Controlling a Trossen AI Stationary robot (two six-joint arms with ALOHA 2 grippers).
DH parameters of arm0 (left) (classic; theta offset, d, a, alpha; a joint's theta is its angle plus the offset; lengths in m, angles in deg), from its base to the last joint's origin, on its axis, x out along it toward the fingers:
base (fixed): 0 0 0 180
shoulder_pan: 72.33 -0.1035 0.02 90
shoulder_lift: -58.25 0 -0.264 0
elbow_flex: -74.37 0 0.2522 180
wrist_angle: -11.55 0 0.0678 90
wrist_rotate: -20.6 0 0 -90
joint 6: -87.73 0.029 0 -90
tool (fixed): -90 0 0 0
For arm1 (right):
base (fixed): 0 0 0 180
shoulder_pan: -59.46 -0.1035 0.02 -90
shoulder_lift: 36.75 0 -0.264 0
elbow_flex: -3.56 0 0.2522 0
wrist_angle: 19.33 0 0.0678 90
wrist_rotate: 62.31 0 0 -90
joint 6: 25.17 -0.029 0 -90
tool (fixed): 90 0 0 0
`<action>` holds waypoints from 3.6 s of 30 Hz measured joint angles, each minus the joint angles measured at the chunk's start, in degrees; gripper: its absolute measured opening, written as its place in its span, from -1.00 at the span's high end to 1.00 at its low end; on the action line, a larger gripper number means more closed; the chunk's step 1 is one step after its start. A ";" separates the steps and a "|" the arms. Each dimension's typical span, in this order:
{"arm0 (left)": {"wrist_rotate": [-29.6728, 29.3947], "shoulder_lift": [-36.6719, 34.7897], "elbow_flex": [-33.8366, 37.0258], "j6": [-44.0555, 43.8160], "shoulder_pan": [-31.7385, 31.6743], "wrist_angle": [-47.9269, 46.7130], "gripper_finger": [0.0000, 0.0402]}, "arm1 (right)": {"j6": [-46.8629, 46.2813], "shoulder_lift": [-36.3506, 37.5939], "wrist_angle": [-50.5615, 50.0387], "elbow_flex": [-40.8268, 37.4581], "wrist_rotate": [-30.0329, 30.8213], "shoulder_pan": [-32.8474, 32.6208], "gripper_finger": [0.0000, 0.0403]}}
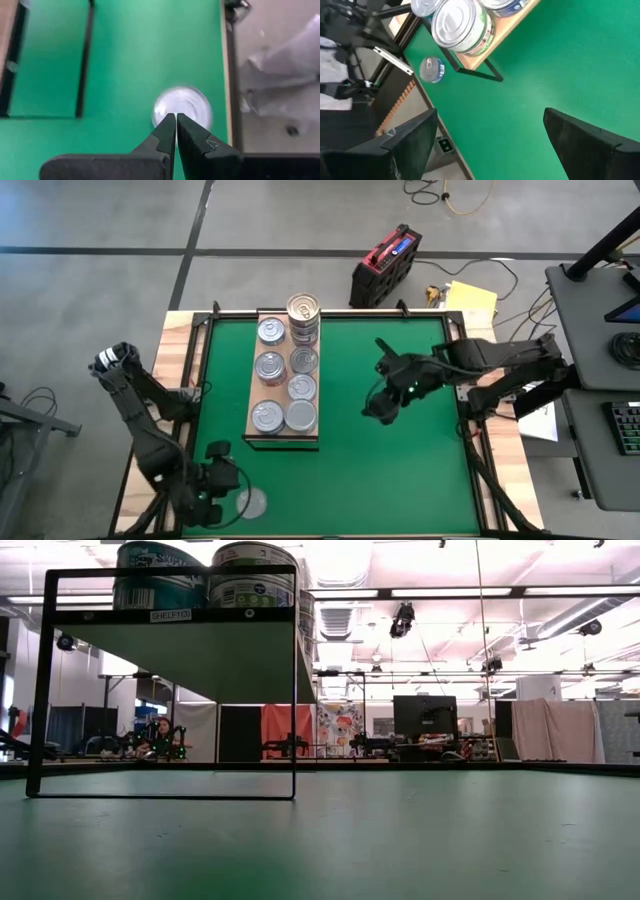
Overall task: Stack canned seafood by type on shelf
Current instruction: Stack the blue tuna can on top of the blue tuna cans on the shelf
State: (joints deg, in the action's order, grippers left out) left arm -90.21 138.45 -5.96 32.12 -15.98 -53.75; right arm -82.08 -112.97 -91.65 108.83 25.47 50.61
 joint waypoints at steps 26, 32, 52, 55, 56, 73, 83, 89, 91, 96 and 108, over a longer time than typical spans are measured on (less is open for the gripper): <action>5.05 2.98 -11.66 -30.70 9.65 -2.41 1.00 | 24.11 -4.96 0.88 0.00 14.85 -10.15 -0.76; 6.84 8.06 -15.47 -35.54 9.56 3.73 1.00 | 28.49 -4.89 0.97 0.00 23.98 -13.68 -0.76; 14.05 14.38 -9.90 -59.06 0.67 7.89 1.00 | 31.13 -5.27 4.48 0.00 39.81 -13.23 -0.76; 14.96 13.14 -5.45 -57.52 -0.87 13.66 1.00 | 31.02 -5.27 4.85 0.00 39.88 -13.17 -0.76; 14.94 12.72 -3.98 -56.76 -1.27 16.30 1.00 | 31.02 -5.27 4.88 0.00 39.87 -13.18 -0.76; 16.27 9.83 2.50 -35.70 -2.85 25.10 1.00 | 28.27 -5.27 5.16 0.00 39.79 -13.24 -0.76; 13.28 -1.66 18.35 -34.69 -2.89 27.33 1.00 | 26.92 -5.27 5.83 0.00 39.75 -13.24 -0.76; 13.30 -5.21 24.11 -44.04 -3.22 28.54 1.00 | 27.03 -5.27 6.94 0.00 39.71 -13.24 -0.76; 13.32 -5.35 24.81 -46.99 -3.29 28.65 1.00 | 27.04 -5.27 6.98 0.00 39.71 -13.24 -0.76; 13.29 -4.45 24.93 -51.83 -3.37 29.80 0.99 | 27.07 -5.29 7.03 0.00 39.71 -13.24 -0.76; 13.26 -0.13 24.40 -52.08 -3.48 28.49 0.47 | 27.10 -5.29 7.03 0.00 39.65 -13.24 -0.76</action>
State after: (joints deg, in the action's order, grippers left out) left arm -76.95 138.32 18.44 -19.96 -19.47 -25.26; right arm -54.97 -118.26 -84.62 108.83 65.12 37.37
